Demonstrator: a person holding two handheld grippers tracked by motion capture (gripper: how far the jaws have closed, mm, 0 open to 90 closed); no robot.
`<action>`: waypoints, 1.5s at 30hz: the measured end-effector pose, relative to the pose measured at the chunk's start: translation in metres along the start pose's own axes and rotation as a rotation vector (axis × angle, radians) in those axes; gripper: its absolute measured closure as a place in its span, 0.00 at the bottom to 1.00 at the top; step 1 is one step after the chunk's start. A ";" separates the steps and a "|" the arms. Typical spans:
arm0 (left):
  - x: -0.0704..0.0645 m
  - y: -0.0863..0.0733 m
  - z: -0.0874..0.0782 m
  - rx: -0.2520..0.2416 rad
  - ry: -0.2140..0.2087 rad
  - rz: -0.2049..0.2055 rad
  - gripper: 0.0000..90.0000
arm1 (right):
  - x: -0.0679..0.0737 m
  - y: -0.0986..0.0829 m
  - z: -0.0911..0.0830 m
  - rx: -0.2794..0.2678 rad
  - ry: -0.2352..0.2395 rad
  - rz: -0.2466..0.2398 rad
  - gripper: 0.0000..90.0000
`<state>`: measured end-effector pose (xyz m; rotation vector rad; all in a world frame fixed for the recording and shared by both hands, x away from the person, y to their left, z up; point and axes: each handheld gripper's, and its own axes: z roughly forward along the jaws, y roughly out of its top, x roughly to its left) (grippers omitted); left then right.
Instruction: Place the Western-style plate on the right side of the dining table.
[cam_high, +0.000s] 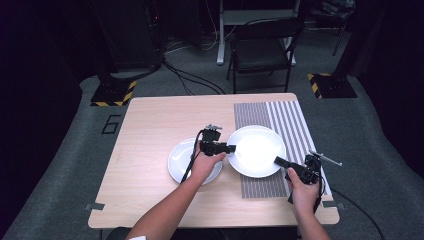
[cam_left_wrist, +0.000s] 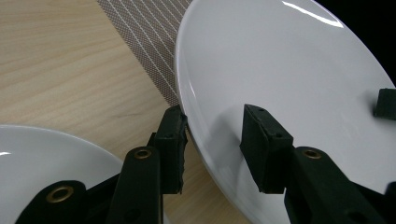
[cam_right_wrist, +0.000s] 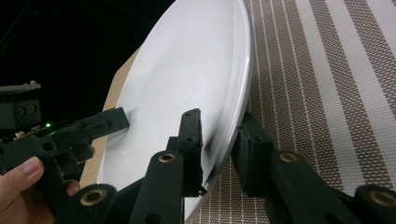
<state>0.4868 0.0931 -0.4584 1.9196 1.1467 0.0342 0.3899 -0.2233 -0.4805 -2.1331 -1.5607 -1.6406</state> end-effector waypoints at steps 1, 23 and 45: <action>-0.001 0.000 0.001 0.000 -0.001 -0.001 0.67 | 0.000 0.000 0.000 0.000 0.000 0.000 0.82; -0.015 0.005 0.015 0.016 -0.045 0.033 0.67 | -0.008 -0.002 -0.020 -0.036 -0.024 0.043 0.82; -0.022 0.006 0.025 0.028 -0.065 0.047 0.67 | -0.015 -0.003 -0.030 -0.063 -0.044 0.052 0.82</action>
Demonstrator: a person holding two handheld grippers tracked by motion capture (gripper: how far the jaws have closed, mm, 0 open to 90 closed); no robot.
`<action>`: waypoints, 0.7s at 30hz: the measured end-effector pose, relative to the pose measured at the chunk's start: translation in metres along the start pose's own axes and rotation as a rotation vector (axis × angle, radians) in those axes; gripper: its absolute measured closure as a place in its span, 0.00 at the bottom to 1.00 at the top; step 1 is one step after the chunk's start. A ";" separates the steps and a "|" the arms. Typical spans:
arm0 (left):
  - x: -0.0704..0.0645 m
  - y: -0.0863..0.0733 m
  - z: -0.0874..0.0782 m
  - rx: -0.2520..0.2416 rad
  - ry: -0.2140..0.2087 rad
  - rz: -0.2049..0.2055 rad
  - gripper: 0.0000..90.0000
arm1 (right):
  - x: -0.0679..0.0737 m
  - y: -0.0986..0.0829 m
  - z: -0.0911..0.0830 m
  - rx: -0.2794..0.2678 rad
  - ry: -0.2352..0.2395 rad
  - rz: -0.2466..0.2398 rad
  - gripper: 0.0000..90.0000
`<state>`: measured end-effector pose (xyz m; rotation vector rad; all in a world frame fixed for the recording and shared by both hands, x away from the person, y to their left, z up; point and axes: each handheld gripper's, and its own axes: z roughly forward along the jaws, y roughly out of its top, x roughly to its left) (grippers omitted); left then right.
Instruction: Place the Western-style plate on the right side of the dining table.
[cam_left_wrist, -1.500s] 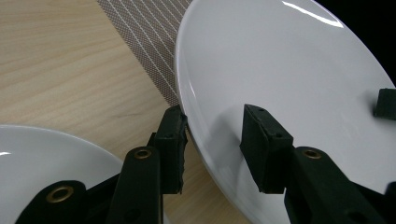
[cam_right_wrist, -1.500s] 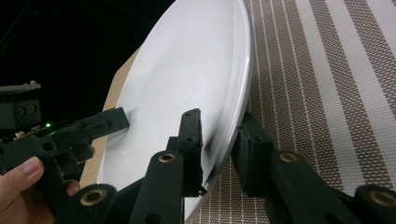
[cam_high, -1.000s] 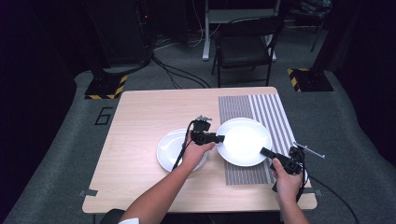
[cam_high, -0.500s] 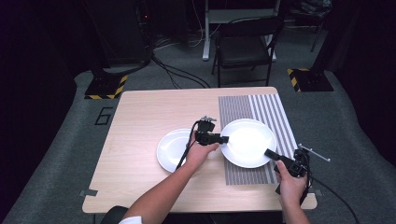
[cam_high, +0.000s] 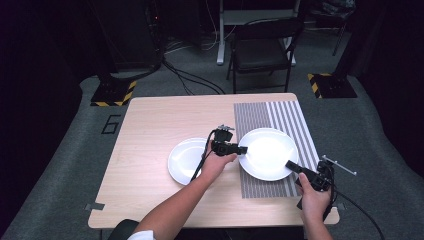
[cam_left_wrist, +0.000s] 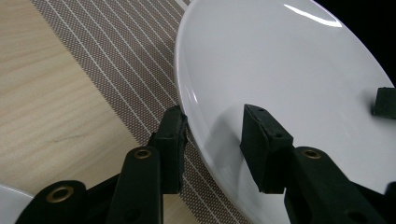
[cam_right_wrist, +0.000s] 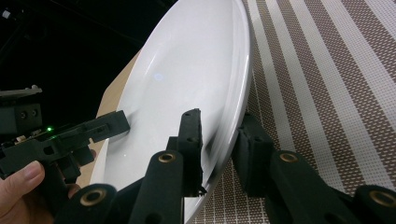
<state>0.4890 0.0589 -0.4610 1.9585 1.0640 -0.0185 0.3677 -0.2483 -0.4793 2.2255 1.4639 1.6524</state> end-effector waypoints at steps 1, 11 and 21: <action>0.000 0.000 0.001 -0.001 -0.001 -0.002 0.67 | 0.000 0.000 0.000 -0.001 0.001 0.002 0.82; -0.002 0.000 0.005 0.003 -0.007 -0.001 0.67 | -0.004 0.000 -0.002 -0.007 -0.007 0.007 0.82; 0.000 0.001 0.008 -0.003 -0.018 -0.004 0.67 | -0.008 0.000 -0.001 -0.013 -0.014 -0.004 0.82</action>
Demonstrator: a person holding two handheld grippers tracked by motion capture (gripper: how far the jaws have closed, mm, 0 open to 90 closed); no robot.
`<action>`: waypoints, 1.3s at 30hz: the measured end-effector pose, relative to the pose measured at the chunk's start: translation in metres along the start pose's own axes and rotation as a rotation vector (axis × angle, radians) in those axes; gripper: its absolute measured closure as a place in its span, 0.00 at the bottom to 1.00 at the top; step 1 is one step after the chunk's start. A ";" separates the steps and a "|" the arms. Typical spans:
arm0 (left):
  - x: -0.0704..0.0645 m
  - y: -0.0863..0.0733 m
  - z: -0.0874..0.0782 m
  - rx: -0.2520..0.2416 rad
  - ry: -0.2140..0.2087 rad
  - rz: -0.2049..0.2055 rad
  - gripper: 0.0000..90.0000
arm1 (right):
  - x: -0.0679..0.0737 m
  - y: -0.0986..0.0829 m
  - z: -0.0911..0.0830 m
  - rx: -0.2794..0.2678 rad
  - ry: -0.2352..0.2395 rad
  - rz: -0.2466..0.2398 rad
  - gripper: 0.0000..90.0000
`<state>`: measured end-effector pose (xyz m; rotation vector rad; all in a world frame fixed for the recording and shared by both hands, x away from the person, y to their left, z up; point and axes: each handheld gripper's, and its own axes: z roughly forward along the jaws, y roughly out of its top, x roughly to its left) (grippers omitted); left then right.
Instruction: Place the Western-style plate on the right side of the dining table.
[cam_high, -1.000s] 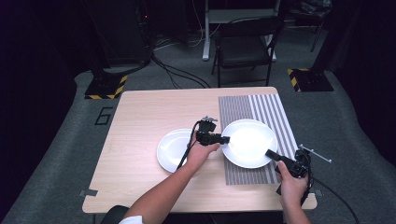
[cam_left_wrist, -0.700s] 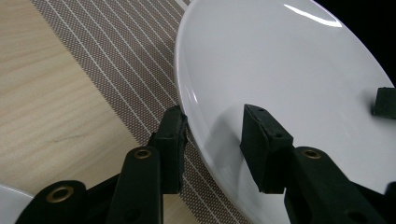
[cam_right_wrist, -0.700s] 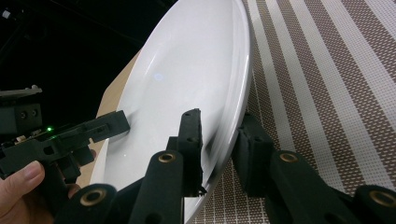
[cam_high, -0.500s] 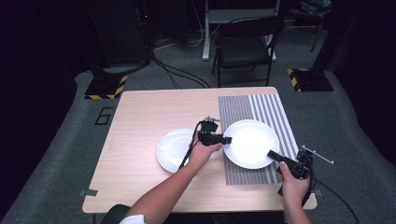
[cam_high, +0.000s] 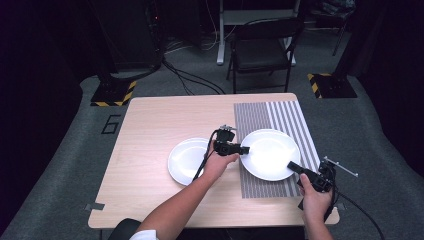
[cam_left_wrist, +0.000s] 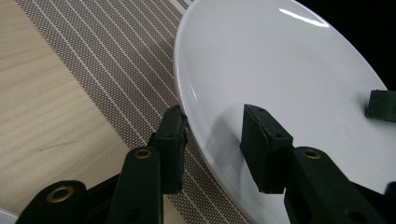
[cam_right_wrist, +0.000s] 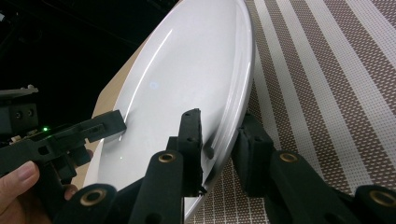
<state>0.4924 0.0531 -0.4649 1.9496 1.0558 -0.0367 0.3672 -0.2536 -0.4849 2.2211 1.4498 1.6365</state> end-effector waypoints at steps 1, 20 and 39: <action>0.000 0.000 0.000 -0.004 -0.001 -0.003 0.67 | 0.000 0.000 0.001 -0.001 -0.001 0.000 0.82; 0.006 0.013 0.002 -0.023 -0.002 -0.008 0.68 | 0.009 0.011 0.005 -0.018 -0.005 -0.013 0.85; 0.008 0.025 0.025 -0.017 -0.007 -0.005 0.68 | -0.007 0.029 0.015 -0.046 -0.021 -0.019 0.85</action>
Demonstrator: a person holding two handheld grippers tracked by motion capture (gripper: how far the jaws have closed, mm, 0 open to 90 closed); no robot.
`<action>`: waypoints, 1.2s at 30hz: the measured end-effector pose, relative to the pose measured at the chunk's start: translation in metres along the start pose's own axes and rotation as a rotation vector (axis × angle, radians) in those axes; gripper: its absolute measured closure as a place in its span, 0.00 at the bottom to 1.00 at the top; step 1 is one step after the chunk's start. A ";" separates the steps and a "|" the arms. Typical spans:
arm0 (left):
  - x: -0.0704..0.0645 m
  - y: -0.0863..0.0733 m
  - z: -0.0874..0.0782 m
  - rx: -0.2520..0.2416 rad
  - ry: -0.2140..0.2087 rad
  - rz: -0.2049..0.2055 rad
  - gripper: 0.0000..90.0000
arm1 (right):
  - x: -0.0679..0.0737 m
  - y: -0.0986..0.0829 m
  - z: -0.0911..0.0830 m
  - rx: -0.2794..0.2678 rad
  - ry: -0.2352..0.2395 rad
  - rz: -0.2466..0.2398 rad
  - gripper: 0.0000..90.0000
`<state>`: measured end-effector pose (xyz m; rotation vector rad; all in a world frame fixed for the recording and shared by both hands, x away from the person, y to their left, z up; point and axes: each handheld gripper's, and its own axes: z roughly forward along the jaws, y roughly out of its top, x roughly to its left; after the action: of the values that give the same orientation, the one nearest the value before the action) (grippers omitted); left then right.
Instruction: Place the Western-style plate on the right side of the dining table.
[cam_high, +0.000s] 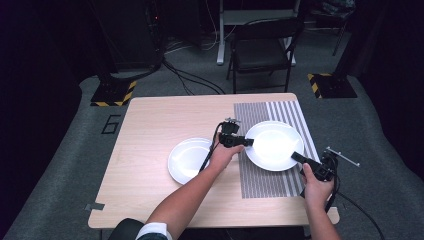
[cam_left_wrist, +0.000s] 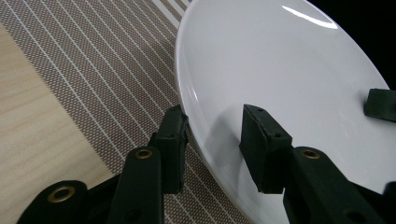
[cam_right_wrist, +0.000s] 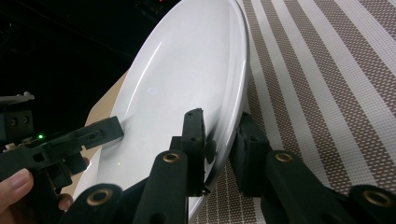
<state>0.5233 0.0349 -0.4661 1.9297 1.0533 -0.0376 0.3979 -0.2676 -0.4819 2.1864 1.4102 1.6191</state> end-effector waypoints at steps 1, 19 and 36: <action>0.000 0.000 0.002 0.004 0.001 0.003 0.68 | -0.002 0.000 0.000 -0.002 0.000 0.000 0.85; 0.000 -0.007 0.019 0.038 0.007 -0.011 0.68 | -0.014 -0.006 0.003 -0.002 -0.042 -0.009 0.84; 0.002 -0.012 0.030 0.036 0.012 -0.020 0.69 | -0.023 -0.006 0.008 0.009 -0.072 -0.004 0.83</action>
<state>0.5273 0.0173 -0.4934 1.9537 1.0869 -0.0562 0.4005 -0.2770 -0.5056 2.2210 1.4043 1.5199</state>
